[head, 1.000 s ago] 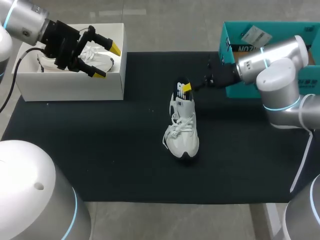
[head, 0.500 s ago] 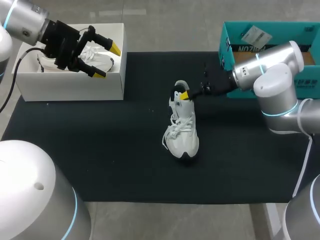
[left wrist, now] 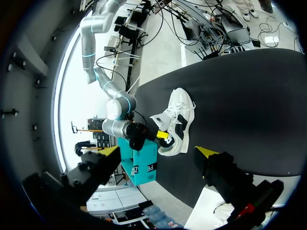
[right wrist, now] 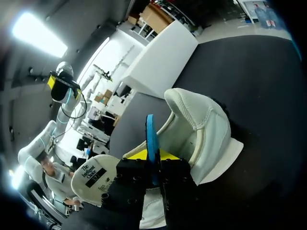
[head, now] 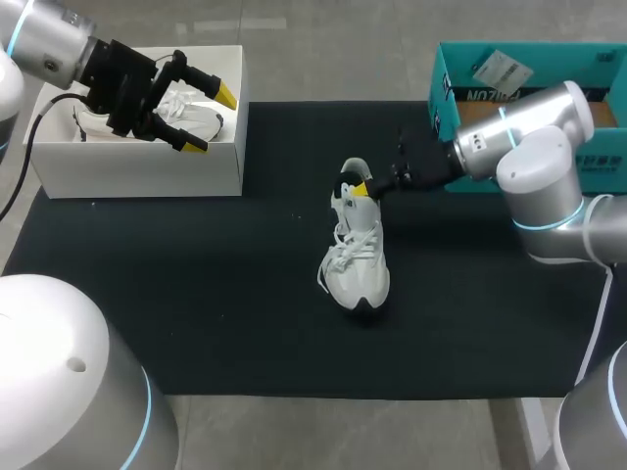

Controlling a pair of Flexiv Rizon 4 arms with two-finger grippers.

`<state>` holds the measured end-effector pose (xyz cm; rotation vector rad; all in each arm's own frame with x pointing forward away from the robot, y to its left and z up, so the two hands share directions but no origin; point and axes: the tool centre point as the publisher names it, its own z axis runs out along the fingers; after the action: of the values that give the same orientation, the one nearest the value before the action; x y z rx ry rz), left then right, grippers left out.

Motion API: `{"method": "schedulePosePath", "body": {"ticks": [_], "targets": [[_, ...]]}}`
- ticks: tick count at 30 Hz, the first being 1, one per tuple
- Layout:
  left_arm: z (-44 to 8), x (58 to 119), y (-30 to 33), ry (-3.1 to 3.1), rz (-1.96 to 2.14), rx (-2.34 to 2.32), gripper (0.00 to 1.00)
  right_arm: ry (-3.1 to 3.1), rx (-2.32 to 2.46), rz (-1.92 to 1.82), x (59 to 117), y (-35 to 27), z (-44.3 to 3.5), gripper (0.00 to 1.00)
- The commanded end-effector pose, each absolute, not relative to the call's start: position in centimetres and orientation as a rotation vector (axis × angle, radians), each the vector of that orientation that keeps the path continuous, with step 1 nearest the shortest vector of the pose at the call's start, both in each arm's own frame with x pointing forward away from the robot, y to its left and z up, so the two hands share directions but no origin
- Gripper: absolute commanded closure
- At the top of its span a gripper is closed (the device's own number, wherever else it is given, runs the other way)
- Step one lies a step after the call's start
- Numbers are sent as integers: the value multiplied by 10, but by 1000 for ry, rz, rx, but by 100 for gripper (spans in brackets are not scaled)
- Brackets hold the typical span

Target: Take the shoe out of the shoebox, open the shoe tongue, remove and reinsert the insole, then place the shoe into the shoebox

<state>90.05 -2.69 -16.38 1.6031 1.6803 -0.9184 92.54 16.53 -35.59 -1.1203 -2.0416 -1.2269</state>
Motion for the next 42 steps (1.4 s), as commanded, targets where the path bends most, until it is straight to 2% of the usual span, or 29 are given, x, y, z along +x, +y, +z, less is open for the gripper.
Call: {"method": "schedulePosePath", "body": {"ticks": [1,8,10,12,14,41,42], "targets": [[-164,901,-27,1681,-917,1606,0,-2059,-1126,-1226,926,165,-350,61],[-164,901,-27,1681,-917,1606,0,-2084,-1122,-1233,933,163,-341,60],[-164,901,-27,1681,-917,1606,0,-2091,-1120,-1234,936,163,-340,70],[-164,901,-27,1681,-917,1606,0,-2094,-1119,-1241,937,163,-340,93],[-164,901,-27,1681,-917,1606,0,-2091,-1120,-1243,938,163,-341,100],[-164,901,-27,1681,-917,1606,0,-2075,-1095,-1058,925,178,-359,100],[-164,901,-27,1681,-917,1606,0,-2070,-1097,-1063,925,178,-359,88]]}}
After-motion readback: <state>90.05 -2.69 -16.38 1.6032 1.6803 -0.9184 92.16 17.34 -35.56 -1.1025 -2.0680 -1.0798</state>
